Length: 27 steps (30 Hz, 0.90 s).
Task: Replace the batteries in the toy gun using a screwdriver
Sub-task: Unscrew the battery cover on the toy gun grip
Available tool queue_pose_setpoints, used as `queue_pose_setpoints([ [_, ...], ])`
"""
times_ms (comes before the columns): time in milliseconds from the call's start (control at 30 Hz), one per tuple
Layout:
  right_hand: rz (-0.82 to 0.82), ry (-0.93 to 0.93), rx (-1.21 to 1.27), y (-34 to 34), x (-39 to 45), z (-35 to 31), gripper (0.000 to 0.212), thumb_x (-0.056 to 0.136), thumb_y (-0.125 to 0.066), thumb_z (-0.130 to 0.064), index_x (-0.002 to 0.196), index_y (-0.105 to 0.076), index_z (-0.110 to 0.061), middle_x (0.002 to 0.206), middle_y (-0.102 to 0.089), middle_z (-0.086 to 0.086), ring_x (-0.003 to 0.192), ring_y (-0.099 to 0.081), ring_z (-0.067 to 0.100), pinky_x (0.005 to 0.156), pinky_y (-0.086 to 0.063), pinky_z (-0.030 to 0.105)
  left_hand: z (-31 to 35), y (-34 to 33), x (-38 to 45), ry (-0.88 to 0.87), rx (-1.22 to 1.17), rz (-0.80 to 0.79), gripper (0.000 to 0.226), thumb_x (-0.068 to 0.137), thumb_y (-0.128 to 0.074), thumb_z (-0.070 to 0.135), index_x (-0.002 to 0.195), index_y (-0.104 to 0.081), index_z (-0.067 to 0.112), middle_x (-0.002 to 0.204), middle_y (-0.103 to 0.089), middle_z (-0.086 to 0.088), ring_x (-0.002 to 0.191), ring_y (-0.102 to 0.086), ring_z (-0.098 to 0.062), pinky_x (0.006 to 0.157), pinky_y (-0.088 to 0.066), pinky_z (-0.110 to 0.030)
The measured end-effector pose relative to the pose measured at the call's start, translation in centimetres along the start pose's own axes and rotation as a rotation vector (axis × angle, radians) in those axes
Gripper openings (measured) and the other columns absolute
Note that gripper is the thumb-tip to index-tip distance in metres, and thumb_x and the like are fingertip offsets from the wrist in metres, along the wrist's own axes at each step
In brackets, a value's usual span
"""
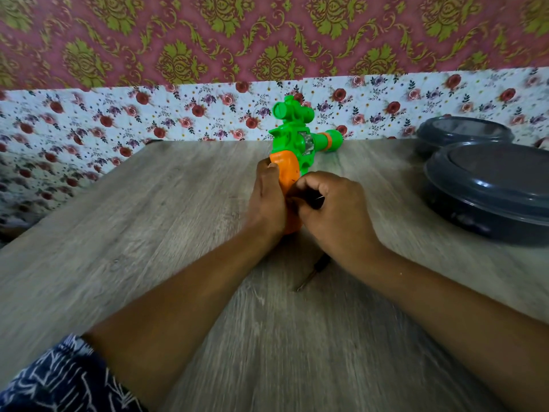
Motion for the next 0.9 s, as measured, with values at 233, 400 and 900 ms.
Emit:
queue_pose_setpoints([
  [233,-0.003,0.056,-0.025,0.0,-0.1,-0.3,0.008,0.075,-0.063,-0.001,0.076,-0.067,-0.007,0.075,-0.066,0.004,0.067,-0.057,0.011,0.062,-0.043,0.015,0.4,0.3,-0.4,-0.029,0.100,0.055,0.094,0.064,-0.025,0.072,0.124,-0.045,0.002,0.114,-0.055,-0.028,0.099,-0.056,-0.030,0.100,-0.043,-0.058],
  [400,0.027,0.019,0.004,0.0,-0.2,-0.3,0.008,0.074,-0.063,0.001,0.073,-0.066,-0.007,0.072,-0.065,0.005,0.064,-0.057,0.012,0.060,-0.043,0.019,0.6,0.3,-0.6,-0.019,0.071,0.075,0.092,0.063,-0.026,0.071,0.122,-0.045,0.002,0.105,-0.052,-0.028,0.091,-0.051,-0.022,0.099,-0.043,-0.058],
  [900,-0.053,-0.110,-0.006,-0.9,-0.4,0.3,0.009,0.085,-0.058,-0.011,0.090,-0.064,-0.007,0.087,-0.066,0.008,0.077,-0.059,0.019,0.067,-0.046,0.028,0.6,0.1,-0.7,-0.016,0.061,0.087,0.085,0.067,-0.028,0.069,0.122,-0.048,0.008,0.109,-0.060,-0.020,0.107,-0.058,-0.038,0.098,-0.044,-0.059],
])
Point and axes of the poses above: each hand's wrist, its own x-axis towards the middle knuckle, its own y-axis out of the back of the hand, z = x × y, the point moved 4 cm from there along x, towards the middle knuckle
